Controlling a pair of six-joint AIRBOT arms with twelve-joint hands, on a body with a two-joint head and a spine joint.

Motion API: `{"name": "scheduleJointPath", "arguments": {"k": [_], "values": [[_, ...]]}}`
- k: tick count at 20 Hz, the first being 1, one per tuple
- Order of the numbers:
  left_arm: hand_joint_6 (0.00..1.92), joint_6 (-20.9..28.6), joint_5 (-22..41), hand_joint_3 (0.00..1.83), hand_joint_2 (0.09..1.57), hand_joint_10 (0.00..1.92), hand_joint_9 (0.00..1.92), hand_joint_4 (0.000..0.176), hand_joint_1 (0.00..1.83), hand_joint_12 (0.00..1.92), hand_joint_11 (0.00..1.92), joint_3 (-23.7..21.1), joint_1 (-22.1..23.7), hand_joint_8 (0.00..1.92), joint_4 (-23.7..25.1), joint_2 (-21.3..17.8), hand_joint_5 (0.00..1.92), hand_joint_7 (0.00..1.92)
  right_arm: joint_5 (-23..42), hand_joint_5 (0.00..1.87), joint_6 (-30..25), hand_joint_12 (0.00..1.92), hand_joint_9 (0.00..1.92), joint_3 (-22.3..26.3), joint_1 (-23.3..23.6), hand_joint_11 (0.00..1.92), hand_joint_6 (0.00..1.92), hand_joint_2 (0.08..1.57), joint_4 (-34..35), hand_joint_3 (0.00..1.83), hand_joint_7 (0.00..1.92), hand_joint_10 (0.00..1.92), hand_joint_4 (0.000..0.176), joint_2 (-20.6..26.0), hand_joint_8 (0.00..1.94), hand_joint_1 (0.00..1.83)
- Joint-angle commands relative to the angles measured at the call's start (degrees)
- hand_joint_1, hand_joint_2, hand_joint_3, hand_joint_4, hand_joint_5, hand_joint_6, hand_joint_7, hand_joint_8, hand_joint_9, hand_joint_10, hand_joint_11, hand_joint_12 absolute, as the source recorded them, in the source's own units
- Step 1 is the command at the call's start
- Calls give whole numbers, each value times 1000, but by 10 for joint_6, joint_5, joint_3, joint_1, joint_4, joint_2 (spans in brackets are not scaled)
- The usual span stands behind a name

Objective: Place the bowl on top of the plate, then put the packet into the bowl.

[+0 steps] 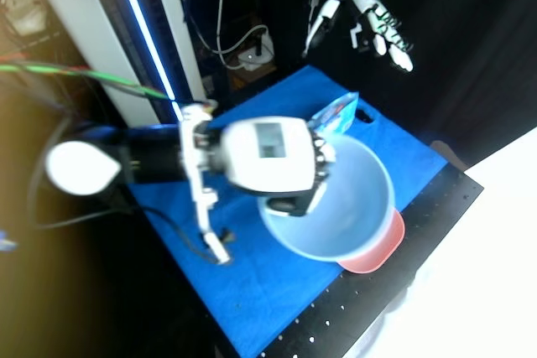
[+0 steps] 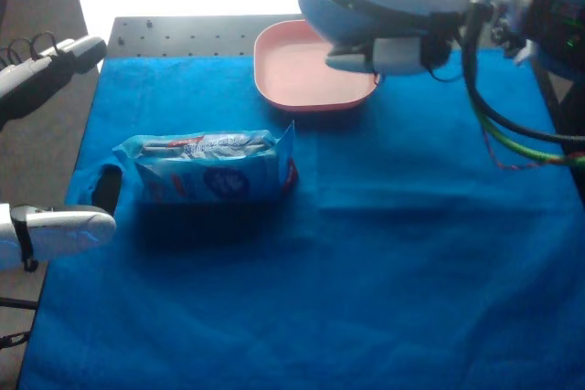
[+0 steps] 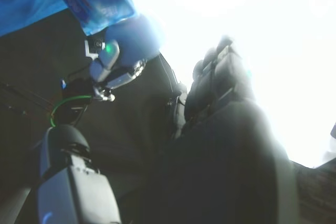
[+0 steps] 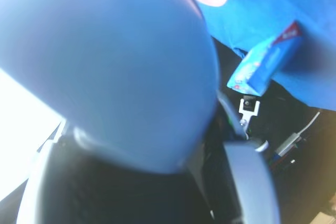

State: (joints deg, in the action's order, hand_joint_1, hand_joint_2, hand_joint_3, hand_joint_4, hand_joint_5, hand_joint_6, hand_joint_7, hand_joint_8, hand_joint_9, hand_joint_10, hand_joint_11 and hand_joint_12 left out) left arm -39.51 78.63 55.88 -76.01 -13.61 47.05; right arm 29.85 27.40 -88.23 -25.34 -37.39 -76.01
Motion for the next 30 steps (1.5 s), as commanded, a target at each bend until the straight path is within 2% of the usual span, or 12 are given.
{"name": "scheduleJointPath", "arguments": {"k": [1, 3, 6, 8, 13, 16, 19, 21, 22, 25, 27, 30], "values": [[2, 3, 69, 0, 828, 0, 0, 176, 615, 0, 0, 5, 6, 0, -5, 4, 43, 0, 35, 913, 11, 1921, 1667, -4, 14, 1660, 1921, 1505, 10, 15, 1517, 1921, 0, -8, 1941, 734], [0, 3, 67, 0, 820, 0, 0, 176, 596, 0, 0, 7, 10, 0, -2, 6, 35, 0, 9, 849, 19, 1921, 1645, -15, 20, 1629, 1712, 1445, -9, 0, 1497, 1921, 0, -27, 1941, 878], [3, 5, 61, 0, 827, 0, 0, 176, 561, 0, 0, 10, 17, 3, 2, 8, 41, 7, -9, 1087, 19, 1921, 1652, -33, 20, 1672, 1919, 1565, -24, 11, 1499, 1921, 0, -55, 1941, 272], [3, 5, 61, 0, 827, 0, 0, 176, 576, 0, 0, 10, 19, 0, 4, 8, 42, 3, -11, 1103, 19, 1921, 1557, -37, 20, 1611, 1921, 1538, -27, 0, 1414, 1921, 0, -62, 1941, 421], [5, 6, 63, 0, 822, 0, 0, 176, 637, 0, 0, 11, 21, 0, 5, 9, 54, 0, -18, 1063, 19, 1921, 1369, -42, 19, 1291, 1921, 1530, -29, 0, 1302, 1921, 0, -72, 1941, 382], [6, 7, 63, 0, 829, 0, 0, 176, 615, 0, 0, 11, 21, 0, 5, 9, 48, 0, -28, 1114, 19, 1921, 1432, -46, 17, 1336, 1921, 1476, -29, 0, 1362, 1921, 0, -75, 1941, 329], [3, 7, 63, 2, 832, 0, 0, 176, 602, 0, 0, 11, 21, 0, 5, 9, 46, 0, -41, 912, 19, 1921, 1263, -53, 12, 1280, 1780, 1472, -29, 0, 1176, 1921, 0, -79, 1941, 309], [0, 7, 64, 1, 833, 0, 0, 176, 591, 0, 0, 11, 21, 0, 5, 9, 40, 0, -46, 803, 19, 1847, 933, -60, 9, 838, 660, 1461, -29, 0, 944, 1491, 0, -83, 1187, 251], [3, 7, 64, 0, 829, 0, 0, 176, 595, 0, 0, 11, 21, 0, 5, 9, 46, 0, -49, 789, 19, 1813, 847, -63, 8, 757, 728, 1458, -29, 0, 854, 1484, 0, -84, 1188, 198], [2, 7, 64, 0, 824, 0, 0, 176, 643, 0, 0, 11, 21, 0, 6, 9, 49, 0, -61, 757, 19, 1221, 777, -71, 2, 442, 95, 1460, -29, 0, 861, 417, 0, -89, 155, 35], [2, 8, 65, 0, 821, 0, 0, 176, 637, 0, 0, 11, 21, 0, 6, 9, 50, 0, -67, 655, 19, 1213, 750, -76, -2, 325, 3, 1442, -29, 0, 754, 155, 0, -94, 6, 0], [2, 8, 65, 3, 833, 0, 0, 176, 626, 0, 0, 12, 22, 0, 6, 9, 44, 0, -70, 537, 19, 1147, 628, -78, -4, 190, 0, 1421, -29, 0, 575, 20, 0, -95, 0, 0]]}}
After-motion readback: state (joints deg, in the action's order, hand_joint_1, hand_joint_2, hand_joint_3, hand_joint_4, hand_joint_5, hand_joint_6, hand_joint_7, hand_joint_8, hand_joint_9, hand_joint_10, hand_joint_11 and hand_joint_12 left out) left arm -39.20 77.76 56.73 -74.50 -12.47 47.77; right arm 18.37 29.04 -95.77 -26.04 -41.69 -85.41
